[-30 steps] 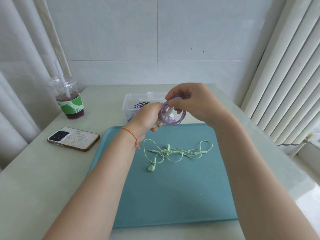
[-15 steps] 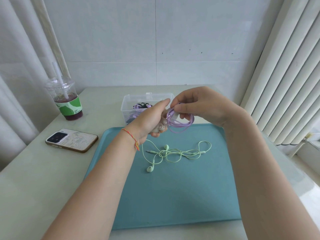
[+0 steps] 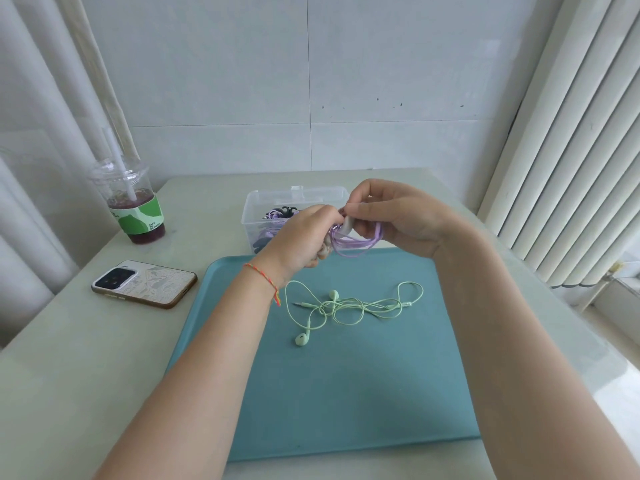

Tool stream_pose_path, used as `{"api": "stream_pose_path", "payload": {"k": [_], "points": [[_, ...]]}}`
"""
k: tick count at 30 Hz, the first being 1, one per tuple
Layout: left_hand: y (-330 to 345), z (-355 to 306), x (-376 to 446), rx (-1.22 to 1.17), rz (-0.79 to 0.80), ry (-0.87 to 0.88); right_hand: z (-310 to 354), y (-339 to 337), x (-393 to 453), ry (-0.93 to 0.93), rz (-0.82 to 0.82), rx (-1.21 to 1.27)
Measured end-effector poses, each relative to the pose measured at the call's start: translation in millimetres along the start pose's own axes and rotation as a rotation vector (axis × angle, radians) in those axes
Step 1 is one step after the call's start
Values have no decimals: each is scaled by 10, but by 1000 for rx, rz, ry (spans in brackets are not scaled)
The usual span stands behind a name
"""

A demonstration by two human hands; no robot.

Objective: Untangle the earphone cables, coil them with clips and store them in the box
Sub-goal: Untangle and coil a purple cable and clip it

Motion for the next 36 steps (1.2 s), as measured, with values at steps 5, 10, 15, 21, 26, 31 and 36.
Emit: {"api": "stream_pose_path", "payload": {"k": [5,10,15,21,26,31,36], "points": [[-40,20,46,-149,-59,25,-34,32,51,-17,28,196],[-40,-10,37,-401,6,-12,-6,126,61,-68,1,208],[-60,-53,13,-487,61,-27,-16,197,89,-59,-87,283],[-37,9,56,-418,75,31,-76,258,121,-55,-98,313],[-69,78,118,-487,-165,-44,-38,272,84,-44,-93,224],[-166,123,131,-433,-424,-43,-116,396,106,17,-230,-19],[-244,123,118,-352,-570,-43,-165,504,135,46,-234,-57]]}}
Point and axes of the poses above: each hand's wrist, its own x-axis towards the middle knuckle, its own y-axis out of the palm, z = x × y, the point moved 3 cm from there along x, towards the middle knuckle, and after that the axes turned 10 degrees about -z, right-handed, at the moved point
